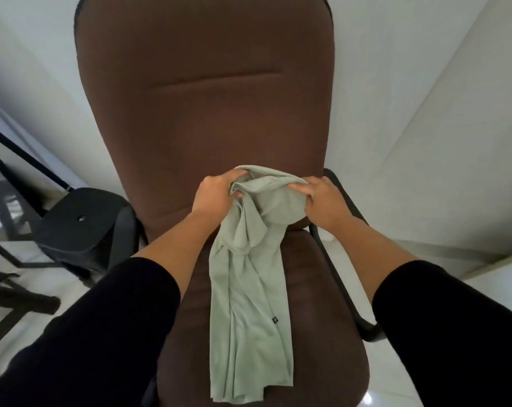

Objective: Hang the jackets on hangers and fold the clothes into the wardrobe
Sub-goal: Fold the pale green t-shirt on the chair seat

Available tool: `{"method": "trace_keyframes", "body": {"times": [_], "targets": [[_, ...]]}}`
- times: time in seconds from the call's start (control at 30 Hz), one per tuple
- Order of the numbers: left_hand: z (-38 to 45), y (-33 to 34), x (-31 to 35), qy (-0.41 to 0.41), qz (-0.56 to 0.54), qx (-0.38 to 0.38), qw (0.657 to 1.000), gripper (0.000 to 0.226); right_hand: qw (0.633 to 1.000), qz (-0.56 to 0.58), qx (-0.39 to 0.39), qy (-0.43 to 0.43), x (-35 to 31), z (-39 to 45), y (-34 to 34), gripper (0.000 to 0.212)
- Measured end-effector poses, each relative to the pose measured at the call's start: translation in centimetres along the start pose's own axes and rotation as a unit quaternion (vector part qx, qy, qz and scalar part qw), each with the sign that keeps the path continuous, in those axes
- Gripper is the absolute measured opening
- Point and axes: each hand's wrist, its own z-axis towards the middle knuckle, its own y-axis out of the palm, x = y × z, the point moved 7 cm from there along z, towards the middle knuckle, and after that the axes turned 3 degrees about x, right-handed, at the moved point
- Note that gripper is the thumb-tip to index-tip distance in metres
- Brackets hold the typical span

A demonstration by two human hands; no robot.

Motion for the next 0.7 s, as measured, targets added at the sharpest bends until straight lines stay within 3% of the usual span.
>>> {"method": "trace_keyframes", "body": {"times": [0.13,0.5,0.7], "targets": [[-2.9,-1.5,1.8,0.027,-0.019,0.020,0.999,0.050,0.999,0.031,0.039,0.002,-0.8,-2.5,-2.4,0.054],[-19.2,-16.4,17.9,0.130,0.022,0.109,0.985,0.050,0.981,0.071,0.172,-0.050,-9.0,-16.5,-22.5,0.048],[-25.4,-21.9,23.7,0.138,-0.035,0.123,0.982,0.050,0.969,0.089,0.224,-0.058,-12.1,-22.2,-29.7,0.050]]}}
